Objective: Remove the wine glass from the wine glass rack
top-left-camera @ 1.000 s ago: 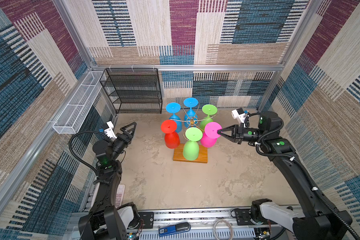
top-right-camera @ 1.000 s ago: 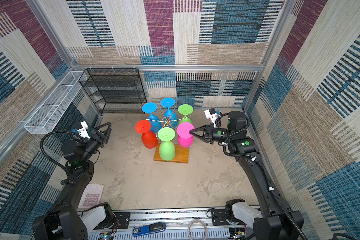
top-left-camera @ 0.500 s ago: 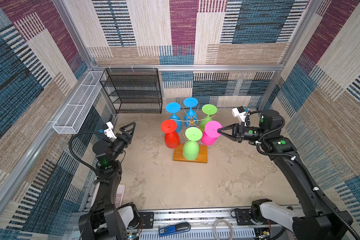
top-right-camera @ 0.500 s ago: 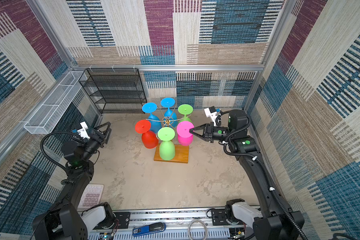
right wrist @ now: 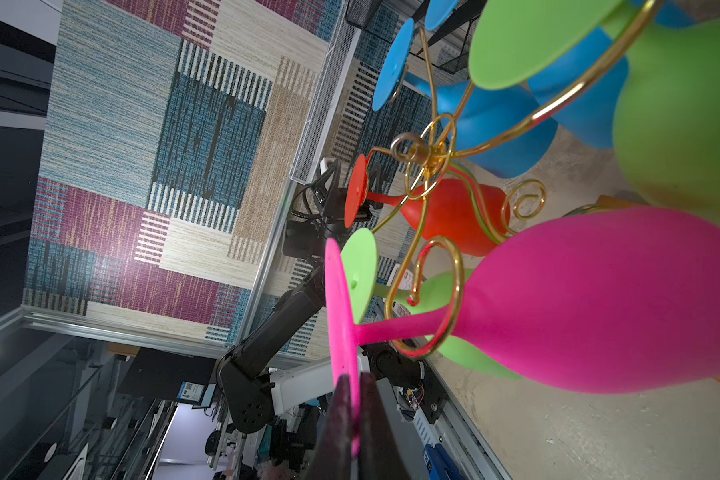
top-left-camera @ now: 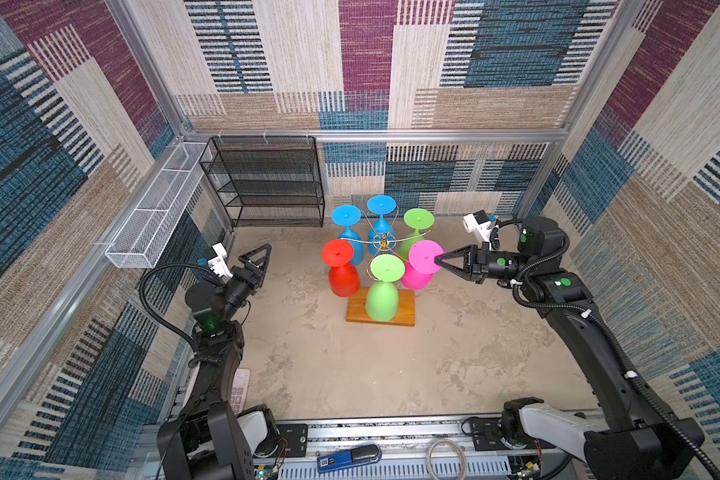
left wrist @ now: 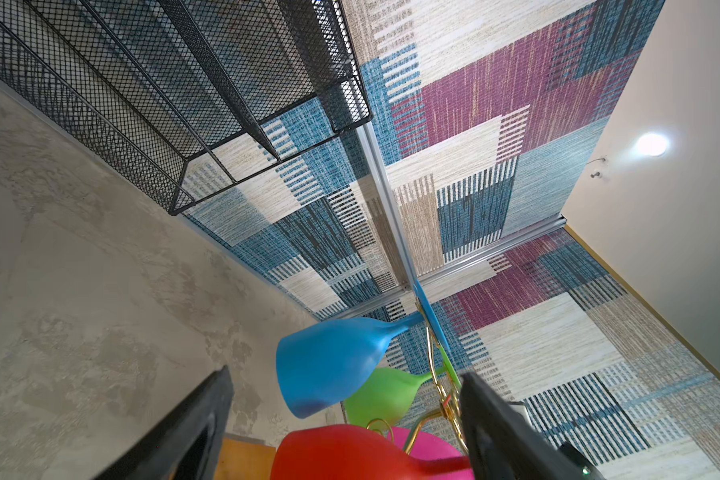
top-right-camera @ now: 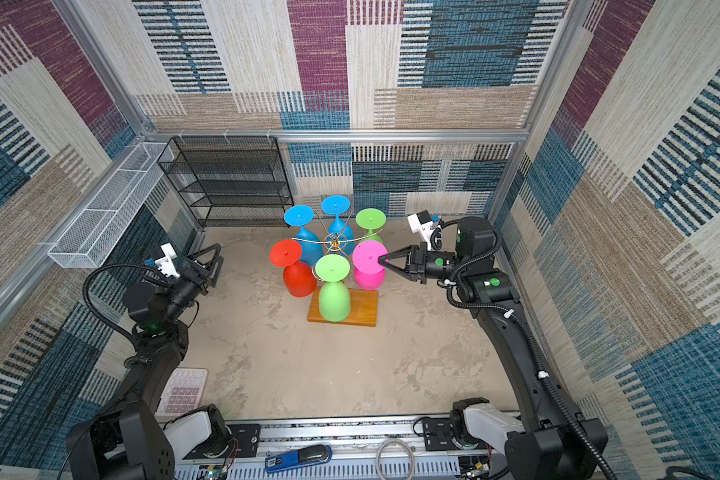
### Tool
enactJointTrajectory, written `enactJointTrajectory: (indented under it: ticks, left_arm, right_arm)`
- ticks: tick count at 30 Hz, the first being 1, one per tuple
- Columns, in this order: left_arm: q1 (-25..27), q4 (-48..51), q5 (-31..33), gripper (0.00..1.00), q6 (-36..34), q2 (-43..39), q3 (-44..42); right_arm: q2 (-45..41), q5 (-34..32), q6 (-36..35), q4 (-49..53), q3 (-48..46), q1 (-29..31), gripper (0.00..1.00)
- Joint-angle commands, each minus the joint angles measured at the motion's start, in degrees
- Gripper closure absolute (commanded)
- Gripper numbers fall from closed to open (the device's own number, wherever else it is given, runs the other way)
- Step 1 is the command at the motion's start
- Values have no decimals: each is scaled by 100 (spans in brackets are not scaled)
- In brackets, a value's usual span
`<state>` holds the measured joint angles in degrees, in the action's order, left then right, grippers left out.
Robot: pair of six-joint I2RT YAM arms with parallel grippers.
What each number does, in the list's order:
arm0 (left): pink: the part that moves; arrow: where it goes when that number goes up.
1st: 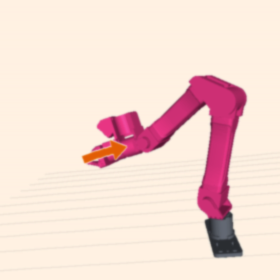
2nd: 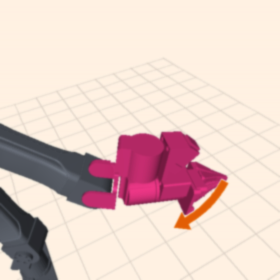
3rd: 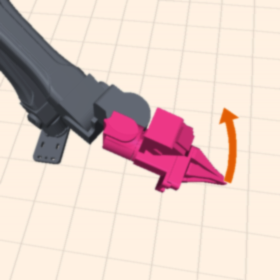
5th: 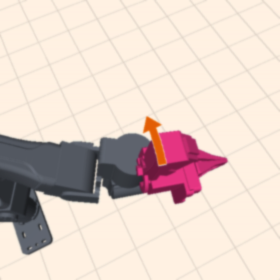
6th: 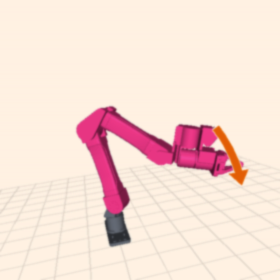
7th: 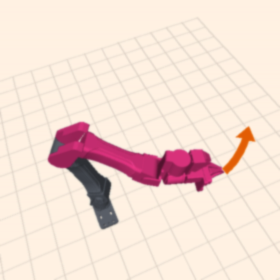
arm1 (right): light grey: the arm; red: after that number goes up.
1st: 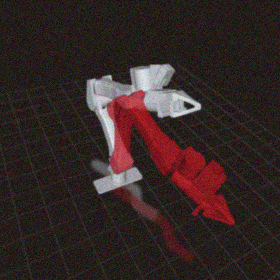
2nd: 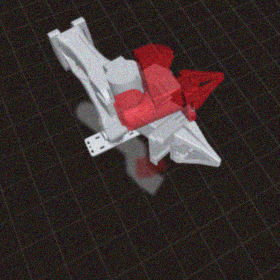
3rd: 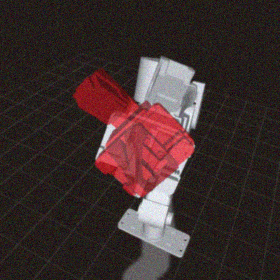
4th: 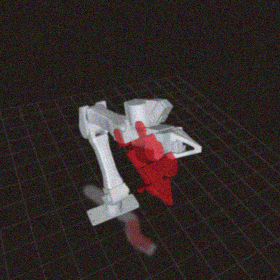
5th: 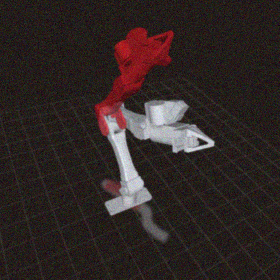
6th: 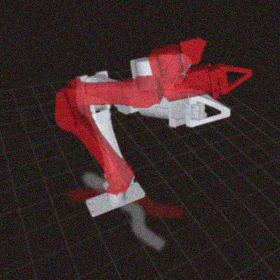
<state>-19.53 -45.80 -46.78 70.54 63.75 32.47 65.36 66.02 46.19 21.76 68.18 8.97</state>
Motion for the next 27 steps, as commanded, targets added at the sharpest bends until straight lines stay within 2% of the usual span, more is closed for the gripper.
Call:
enactJointTrajectory:
  ticks: [1,27]
  left_arm:
    - [-16,-320,-67,12,213,15,7]
    - [-33,-608,-98,12,454,127,-4]
  right_arm:
    - [-42,97,-86,-8,-14,9,100]
    - [-47,7,-192,65,16,189,100]
